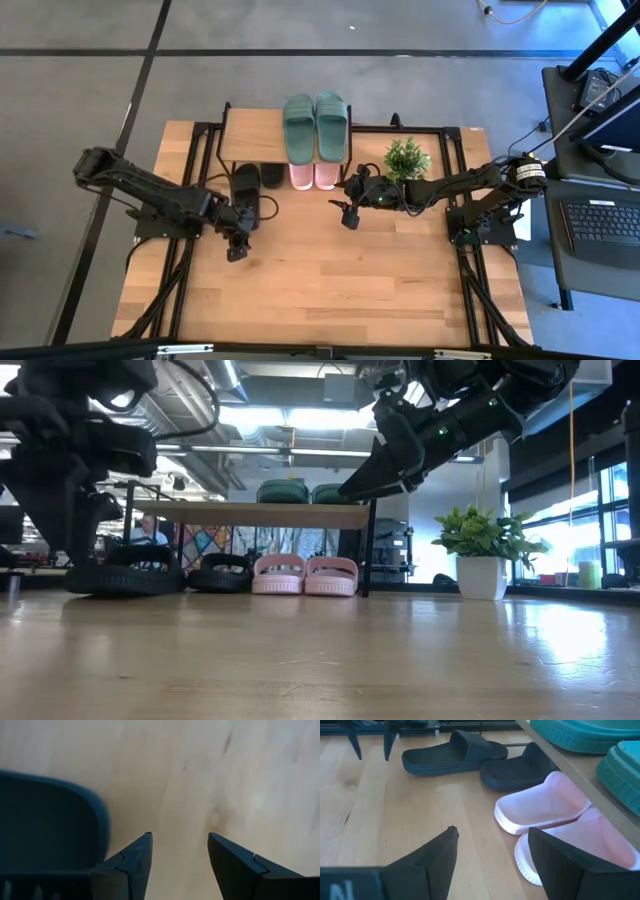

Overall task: Pick and place slides into the shelf
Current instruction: Put the black slide under the shelf

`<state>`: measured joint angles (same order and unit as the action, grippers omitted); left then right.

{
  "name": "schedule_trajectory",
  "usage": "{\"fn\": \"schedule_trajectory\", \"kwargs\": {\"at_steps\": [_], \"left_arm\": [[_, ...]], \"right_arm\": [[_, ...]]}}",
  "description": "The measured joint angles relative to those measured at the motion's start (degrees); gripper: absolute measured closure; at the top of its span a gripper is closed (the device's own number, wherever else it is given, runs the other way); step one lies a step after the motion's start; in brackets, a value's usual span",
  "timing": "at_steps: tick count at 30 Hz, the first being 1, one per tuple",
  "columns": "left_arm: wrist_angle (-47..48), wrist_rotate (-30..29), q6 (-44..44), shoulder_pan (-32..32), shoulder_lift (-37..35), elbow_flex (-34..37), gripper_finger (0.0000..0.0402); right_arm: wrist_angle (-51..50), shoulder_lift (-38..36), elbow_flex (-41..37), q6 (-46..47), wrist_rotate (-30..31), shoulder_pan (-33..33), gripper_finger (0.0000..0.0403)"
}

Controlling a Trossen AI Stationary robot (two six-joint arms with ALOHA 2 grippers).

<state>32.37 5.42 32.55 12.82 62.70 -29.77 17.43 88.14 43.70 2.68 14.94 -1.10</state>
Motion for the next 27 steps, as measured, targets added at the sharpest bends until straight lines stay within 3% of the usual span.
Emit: {"fn": "schedule_trajectory", "kwargs": {"at_steps": [10, 27], "left_arm": [[6.4, -5.3, -0.1, -5.7, 0.0, 0.1, 0.0219], [7.2, -17.7, -3.2, -14.5, 0.0, 0.1, 0.0219]], "right_arm": [[0.0, 0.0, 0.0, -0.2, 0.0, 0.0, 0.0161], [0.0, 0.0, 0.0, -1.7, 0.0, 0.0, 0.0161]]}}
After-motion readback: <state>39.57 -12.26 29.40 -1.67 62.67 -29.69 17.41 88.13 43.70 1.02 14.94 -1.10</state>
